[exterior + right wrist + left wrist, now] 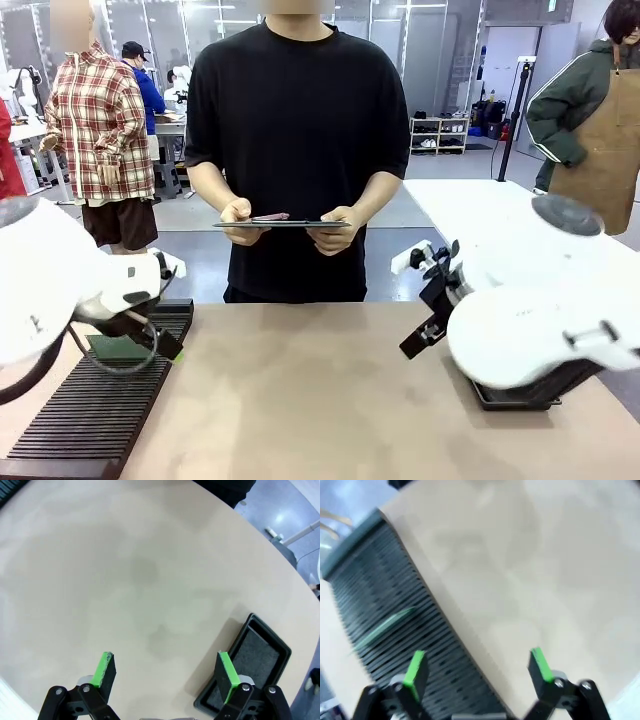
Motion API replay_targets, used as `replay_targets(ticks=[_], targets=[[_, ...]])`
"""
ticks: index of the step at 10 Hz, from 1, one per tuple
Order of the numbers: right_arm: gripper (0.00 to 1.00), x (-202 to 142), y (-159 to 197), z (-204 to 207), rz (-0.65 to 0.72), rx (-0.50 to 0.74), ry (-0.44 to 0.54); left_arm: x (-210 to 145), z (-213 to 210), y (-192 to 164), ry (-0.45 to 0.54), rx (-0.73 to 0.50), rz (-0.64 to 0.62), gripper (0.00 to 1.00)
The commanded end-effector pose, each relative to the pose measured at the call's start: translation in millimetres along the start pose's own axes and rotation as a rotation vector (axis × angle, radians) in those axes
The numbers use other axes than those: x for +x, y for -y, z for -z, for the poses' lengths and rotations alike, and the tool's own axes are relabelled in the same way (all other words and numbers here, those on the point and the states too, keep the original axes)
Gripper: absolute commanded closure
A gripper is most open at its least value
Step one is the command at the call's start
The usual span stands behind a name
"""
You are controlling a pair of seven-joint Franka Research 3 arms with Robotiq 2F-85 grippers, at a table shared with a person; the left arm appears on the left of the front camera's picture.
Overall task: Inspect the PCB.
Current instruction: Pick up the Blank PCB and present it to the human.
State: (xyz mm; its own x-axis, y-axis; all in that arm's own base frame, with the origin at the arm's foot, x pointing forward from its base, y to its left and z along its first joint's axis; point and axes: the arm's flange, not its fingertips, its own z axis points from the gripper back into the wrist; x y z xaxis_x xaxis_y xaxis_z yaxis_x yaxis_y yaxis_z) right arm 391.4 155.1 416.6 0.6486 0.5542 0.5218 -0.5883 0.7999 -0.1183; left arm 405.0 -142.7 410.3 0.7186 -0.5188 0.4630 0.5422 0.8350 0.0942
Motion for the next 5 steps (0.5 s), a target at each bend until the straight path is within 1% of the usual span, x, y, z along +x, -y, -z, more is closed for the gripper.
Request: replay_targets(ticks=[1, 2, 3, 4, 5], targets=[[0.00, -6, 30, -53, 0.011, 0.176, -0.032, 2, -53, -22, -0.042, -0.212, -0.022, 0.00], [0.00, -15, 43, -73, 0.031, 0.282, -0.040, -6, -71, -35, -0.034, -0.347, -0.054, 0.00], [0.00, -31, 55, -91, 0.057, 0.388, -0.046, -21, -92, -49, 0.010, -0.506, -0.086, 0.00], [0.00, -54, 73, -106, 0.130, 0.528, -0.018, -44, -116, -68, 0.073, -0.638, -0.121, 0.00], [0.00, -80, 89, -116, 0.199, 0.642, -0.002, -70, -128, -86, 0.128, -0.725, -0.175, 0.00]])
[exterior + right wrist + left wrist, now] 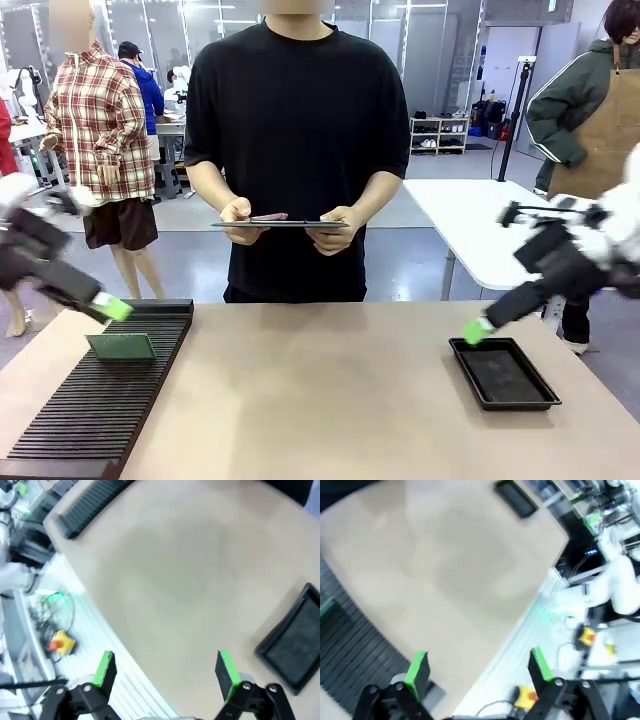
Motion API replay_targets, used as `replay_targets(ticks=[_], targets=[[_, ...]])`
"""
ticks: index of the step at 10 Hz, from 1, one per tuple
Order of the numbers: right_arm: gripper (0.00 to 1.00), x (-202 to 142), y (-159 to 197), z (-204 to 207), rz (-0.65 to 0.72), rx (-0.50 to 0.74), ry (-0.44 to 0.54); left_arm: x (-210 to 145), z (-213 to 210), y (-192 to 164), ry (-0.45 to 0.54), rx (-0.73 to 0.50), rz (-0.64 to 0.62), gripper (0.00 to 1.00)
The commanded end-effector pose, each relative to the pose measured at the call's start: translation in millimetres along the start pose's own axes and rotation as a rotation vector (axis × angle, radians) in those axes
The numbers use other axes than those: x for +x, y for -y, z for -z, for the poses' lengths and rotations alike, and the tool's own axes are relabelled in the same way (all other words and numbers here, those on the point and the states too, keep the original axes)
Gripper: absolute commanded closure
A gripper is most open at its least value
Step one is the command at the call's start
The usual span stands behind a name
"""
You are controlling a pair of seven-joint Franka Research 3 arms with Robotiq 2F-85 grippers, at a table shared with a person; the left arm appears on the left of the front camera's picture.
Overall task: Inspect the PCB.
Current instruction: Pick up the Blank PCB and present it to the human.
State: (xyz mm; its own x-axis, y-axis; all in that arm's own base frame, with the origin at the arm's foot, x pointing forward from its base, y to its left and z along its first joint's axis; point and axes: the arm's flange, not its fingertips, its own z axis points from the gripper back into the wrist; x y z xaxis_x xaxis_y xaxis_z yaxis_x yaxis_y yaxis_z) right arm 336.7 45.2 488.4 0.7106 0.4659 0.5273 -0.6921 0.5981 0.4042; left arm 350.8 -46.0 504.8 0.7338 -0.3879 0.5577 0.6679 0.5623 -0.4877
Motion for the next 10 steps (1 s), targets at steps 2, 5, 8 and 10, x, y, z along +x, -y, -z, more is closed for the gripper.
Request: replay_targets(ticks=[2, 5, 8, 10], targets=[[0.00, -72, 47, -44, 0.214, 0.265, 0.088, -74, -61, -33, 0.121, -0.207, -0.147, 0.00], [0.00, -157, 64, -60, 0.354, 0.360, 0.334, -179, -108, -57, 0.421, -0.199, -0.284, 0.00], [0.00, -196, 59, -60, 0.391, 0.367, 0.418, -248, -128, -67, 0.520, -0.170, -0.411, 0.00], [0.00, -199, 56, -61, 0.398, 0.349, 0.436, -251, -129, -66, 0.529, -0.152, -0.405, 0.00]])
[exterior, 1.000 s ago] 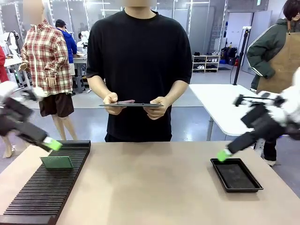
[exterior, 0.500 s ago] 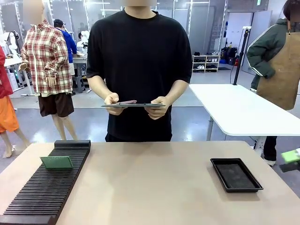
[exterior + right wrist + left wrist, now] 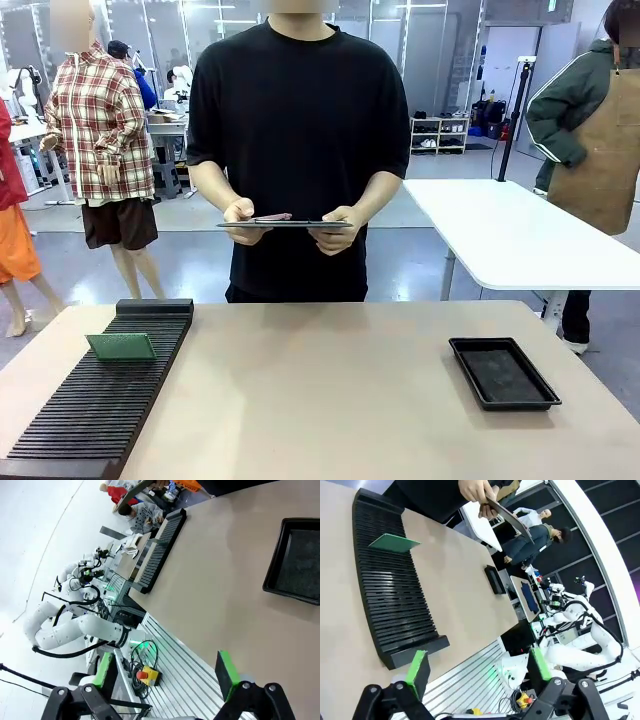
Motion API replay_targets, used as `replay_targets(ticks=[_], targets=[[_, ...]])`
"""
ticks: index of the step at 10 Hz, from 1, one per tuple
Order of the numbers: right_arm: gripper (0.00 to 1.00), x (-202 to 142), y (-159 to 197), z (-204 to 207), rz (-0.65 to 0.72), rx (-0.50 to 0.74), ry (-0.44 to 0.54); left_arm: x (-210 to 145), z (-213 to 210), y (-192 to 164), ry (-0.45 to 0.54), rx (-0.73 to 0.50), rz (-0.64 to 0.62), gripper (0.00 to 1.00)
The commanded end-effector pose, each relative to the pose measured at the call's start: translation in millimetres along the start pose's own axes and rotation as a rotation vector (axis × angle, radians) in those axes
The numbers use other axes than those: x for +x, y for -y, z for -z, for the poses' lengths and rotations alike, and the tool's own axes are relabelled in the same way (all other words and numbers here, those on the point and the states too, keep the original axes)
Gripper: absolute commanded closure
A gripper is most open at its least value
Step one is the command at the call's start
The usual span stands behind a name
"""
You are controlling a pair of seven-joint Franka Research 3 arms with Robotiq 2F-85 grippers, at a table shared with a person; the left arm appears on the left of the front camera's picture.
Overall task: Inspect the PCB.
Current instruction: Pick up the Blank PCB and present it to the human.
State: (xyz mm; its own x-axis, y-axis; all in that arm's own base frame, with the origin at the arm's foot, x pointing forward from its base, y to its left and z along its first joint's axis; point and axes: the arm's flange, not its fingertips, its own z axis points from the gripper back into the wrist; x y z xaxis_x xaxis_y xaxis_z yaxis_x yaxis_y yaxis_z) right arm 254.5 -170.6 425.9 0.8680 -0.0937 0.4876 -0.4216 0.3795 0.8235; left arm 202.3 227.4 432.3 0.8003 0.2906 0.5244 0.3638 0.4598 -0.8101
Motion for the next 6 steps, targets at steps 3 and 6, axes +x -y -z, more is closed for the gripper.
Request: replay_targets(ticks=[3, 6], targets=[[0.00, 0, 0, 0, 0.000, 0.000, 0.000, 0, 0, 0, 0.000, 0.000, 0.000, 0.00], [0.00, 0, 0, 0, 0.000, 0.000, 0.000, 0, 0, 0, 0.000, 0.000, 0.000, 0.00]])
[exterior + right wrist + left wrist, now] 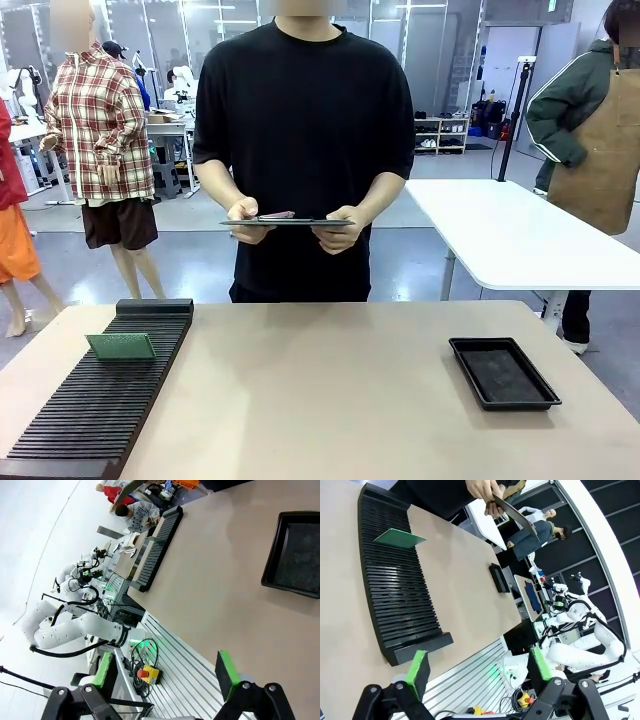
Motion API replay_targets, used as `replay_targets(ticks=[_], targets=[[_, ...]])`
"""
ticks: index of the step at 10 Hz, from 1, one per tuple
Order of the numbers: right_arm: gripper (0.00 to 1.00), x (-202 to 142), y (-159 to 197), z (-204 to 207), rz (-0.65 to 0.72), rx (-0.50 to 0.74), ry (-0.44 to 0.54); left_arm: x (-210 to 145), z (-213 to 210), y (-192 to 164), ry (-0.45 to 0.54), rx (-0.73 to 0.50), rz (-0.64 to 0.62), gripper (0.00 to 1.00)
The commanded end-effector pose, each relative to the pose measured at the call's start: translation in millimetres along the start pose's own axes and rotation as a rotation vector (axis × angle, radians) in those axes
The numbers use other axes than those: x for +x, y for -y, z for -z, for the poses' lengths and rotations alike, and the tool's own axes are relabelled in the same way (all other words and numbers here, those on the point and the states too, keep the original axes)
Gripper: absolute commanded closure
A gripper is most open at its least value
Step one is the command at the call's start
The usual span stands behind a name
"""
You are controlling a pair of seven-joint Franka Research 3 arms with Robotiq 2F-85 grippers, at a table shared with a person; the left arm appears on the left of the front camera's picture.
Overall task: Inspect the PCB.
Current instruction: Pick up the Blank PCB and present it to the human.
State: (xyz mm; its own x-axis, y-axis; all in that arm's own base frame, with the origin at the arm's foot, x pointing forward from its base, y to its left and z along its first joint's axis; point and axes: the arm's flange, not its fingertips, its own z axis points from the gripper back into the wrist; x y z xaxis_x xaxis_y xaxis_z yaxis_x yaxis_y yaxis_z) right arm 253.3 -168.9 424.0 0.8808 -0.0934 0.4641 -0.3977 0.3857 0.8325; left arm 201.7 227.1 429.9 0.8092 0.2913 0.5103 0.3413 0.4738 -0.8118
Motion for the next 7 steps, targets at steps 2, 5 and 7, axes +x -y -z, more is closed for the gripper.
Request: replay_targets(ticks=[2, 5, 7], targets=[[0.00, 2, 0, -2, -0.025, 0.009, 0.011, 13, 7, 32, -0.034, 0.116, 0.145, 0.00], [0.00, 2, 0, -2, -0.025, 0.009, 0.011, 69, 51, 125, -0.294, 0.425, 0.573, 0.00], [0.00, 2, 0, -2, -0.025, 0.009, 0.011, 105, 101, 170, -0.528, 0.640, 0.869, 0.00]])
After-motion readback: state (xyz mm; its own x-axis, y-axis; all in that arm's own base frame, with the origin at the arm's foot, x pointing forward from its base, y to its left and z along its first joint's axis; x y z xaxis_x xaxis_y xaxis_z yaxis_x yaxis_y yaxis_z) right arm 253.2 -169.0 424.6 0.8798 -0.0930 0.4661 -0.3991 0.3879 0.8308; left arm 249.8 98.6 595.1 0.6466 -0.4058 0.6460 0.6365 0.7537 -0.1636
